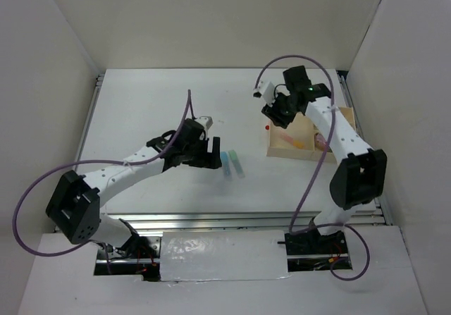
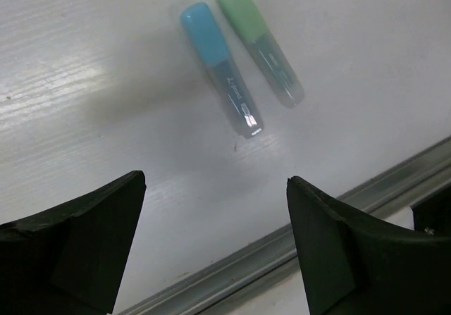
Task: Sort the stationery into containers
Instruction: Place the pen in the storage box, then pick up the pen from the center of the board.
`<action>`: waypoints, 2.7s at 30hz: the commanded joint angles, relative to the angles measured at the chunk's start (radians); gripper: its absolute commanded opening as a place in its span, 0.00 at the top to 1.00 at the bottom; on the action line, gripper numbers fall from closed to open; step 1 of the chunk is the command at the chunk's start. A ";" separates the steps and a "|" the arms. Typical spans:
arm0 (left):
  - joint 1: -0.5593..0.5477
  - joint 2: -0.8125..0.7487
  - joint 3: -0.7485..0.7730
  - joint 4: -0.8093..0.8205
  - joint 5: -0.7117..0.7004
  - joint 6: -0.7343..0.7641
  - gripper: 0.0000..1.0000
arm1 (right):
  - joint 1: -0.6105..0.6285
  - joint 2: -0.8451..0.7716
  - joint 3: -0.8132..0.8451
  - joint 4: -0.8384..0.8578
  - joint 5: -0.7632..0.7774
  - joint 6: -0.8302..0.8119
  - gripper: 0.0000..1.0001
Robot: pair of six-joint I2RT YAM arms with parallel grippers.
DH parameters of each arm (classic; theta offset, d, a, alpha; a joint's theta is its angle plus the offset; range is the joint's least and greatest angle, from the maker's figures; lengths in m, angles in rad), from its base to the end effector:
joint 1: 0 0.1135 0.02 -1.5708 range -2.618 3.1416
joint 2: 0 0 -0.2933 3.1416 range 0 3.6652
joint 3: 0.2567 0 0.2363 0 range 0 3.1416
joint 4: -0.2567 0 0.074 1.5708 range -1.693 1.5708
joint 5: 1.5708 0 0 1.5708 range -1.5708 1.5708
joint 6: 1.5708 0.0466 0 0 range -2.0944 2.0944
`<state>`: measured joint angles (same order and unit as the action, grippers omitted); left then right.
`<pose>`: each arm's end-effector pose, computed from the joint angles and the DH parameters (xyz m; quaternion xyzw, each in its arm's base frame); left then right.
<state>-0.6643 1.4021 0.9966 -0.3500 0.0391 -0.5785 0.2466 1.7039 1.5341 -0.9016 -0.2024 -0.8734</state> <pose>0.2289 -0.1816 0.2849 0.0471 0.9167 -0.2454 0.3118 0.3387 0.0949 0.3197 -0.5332 0.8035 0.0173 0.2641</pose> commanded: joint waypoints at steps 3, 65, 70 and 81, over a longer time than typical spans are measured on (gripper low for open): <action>-0.040 0.129 0.077 0.002 -0.128 -0.069 0.10 | -0.035 -0.226 0.017 0.072 -0.144 0.249 0.49; 0.109 0.021 0.117 0.017 0.966 0.101 0.98 | 0.747 -0.577 -0.433 0.141 -0.103 -0.493 0.46; 0.106 -0.011 0.094 0.003 0.976 0.101 1.00 | 0.729 -0.530 -0.404 0.153 -0.101 -0.489 0.46; 0.108 0.021 0.096 -0.018 0.996 0.105 1.00 | 0.688 -0.644 -0.381 0.116 -0.186 -0.536 0.46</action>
<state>-0.5507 1.4113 1.0748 -0.3527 0.9749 -0.4953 0.9440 1.1278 1.1053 -0.8169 -0.3347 -1.3724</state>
